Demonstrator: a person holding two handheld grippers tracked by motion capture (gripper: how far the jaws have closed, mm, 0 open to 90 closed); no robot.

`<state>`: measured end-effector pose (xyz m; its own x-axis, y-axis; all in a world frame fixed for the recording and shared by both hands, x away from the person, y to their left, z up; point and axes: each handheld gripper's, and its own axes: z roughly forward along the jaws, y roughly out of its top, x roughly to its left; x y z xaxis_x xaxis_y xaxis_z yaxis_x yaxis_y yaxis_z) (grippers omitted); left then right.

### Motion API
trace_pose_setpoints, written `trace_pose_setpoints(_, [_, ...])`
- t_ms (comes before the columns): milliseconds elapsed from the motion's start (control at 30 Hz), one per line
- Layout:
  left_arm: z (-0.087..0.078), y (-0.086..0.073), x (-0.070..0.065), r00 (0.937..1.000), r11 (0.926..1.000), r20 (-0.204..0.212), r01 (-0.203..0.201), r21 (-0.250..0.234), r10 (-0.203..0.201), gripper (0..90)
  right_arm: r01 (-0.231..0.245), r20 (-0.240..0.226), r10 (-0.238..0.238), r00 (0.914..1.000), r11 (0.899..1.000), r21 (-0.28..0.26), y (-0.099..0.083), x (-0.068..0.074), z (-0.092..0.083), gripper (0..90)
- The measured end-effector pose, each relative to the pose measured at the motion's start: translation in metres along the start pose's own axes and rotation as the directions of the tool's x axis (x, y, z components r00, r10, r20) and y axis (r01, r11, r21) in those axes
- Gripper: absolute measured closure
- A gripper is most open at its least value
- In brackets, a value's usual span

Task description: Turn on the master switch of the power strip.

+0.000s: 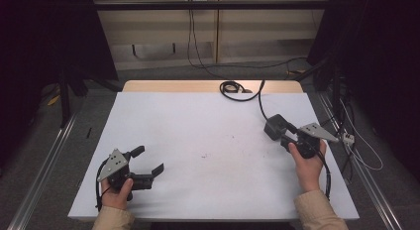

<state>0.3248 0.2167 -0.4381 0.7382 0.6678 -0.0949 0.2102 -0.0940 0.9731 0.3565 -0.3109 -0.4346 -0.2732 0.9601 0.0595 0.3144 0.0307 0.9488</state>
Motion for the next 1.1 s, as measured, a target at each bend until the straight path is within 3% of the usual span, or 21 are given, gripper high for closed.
trace_pose_setpoints(433, [0.0003, -0.0007, 0.0004, 1.0, 1.0, 0.0, 0.001, 0.002, -0.001, 3.9, 0.001, -0.012, -0.001, 0.9999, 1.0, 0.012, 0.0037, -0.0021, 0.0033, 61.3])
trace_pose_setpoints(1100, [0.001, -0.0011, -0.0003, 1.0, 1.0, 0.0, 0.007, -0.001, -0.007, 3.9, 0.004, 0.0, -0.004, 1.0, 1.0, 0.023, 0.007, -0.0063, 0.0064, 66.3])
